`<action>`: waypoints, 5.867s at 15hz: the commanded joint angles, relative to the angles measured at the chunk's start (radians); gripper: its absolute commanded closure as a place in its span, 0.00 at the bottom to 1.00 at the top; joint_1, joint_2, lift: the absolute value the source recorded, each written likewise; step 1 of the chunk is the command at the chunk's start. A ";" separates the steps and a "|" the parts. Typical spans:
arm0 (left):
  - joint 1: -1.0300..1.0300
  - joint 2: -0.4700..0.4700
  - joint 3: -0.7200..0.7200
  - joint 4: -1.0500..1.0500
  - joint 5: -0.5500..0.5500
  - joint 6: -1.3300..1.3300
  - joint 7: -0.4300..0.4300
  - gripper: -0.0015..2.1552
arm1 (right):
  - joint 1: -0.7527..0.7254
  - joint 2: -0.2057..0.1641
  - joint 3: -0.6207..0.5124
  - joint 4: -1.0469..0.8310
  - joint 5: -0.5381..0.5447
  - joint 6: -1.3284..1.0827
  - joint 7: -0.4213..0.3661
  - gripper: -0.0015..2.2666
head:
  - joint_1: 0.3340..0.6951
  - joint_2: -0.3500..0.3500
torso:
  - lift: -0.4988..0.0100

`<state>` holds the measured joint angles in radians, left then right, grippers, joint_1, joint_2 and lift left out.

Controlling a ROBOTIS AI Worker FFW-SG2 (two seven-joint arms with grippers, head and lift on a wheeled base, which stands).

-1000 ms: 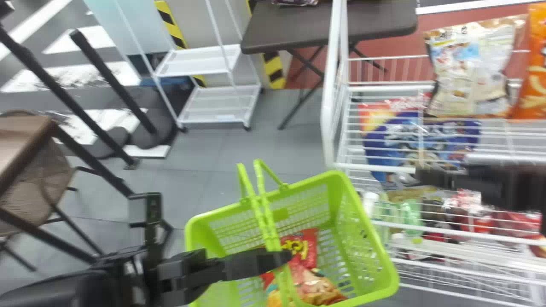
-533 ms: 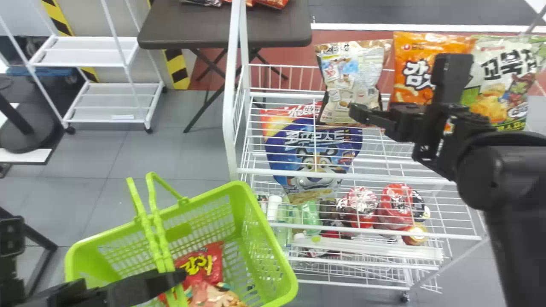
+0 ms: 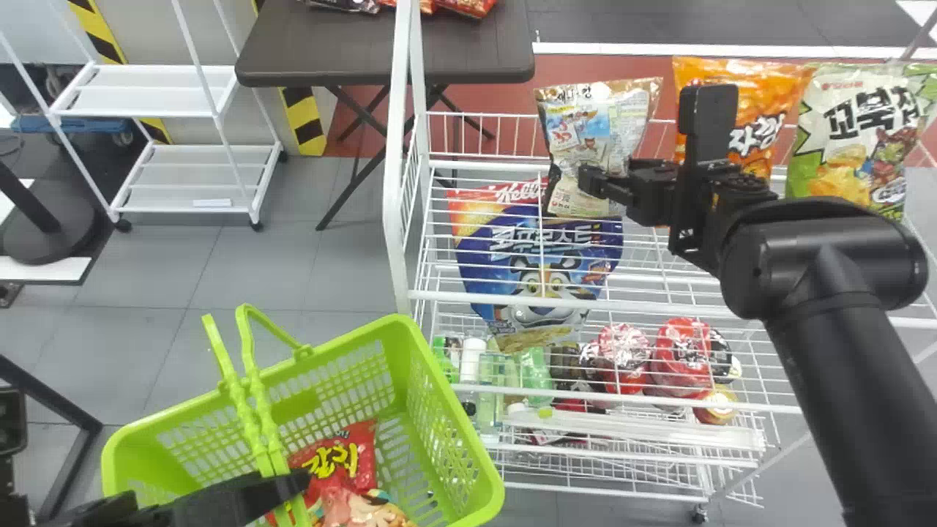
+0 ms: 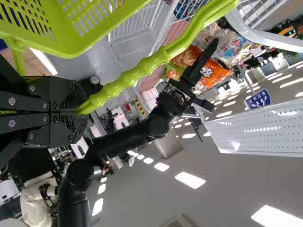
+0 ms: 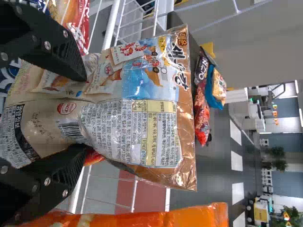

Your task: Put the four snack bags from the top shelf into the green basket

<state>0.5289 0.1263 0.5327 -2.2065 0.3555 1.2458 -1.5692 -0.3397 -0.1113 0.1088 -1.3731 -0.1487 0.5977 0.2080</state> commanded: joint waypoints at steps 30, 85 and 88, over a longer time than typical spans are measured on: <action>-0.033 0.003 -0.022 0.005 -0.004 -0.013 -0.011 1.00 | 0.449 -0.025 0.138 -0.837 -0.483 0.865 -0.065 0.02 | 1.00 1.00 | 0.97; -0.043 -0.001 -0.053 -0.059 0.034 0.005 -0.011 1.00 | 0.245 0.032 0.138 -0.544 -0.813 0.975 0.001 0.99 | 1.00 1.00 | 0.97; -0.044 -0.001 -0.083 -0.064 0.030 0.008 -0.011 1.00 | 0.192 0.059 0.178 -0.414 -0.868 0.975 0.045 0.99 | 1.00 1.00 | 0.97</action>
<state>0.4849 0.1258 0.4636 -2.2688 0.3875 1.2511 -1.5693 -0.1198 -0.0610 0.2641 -1.8533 -0.9846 1.5639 0.2395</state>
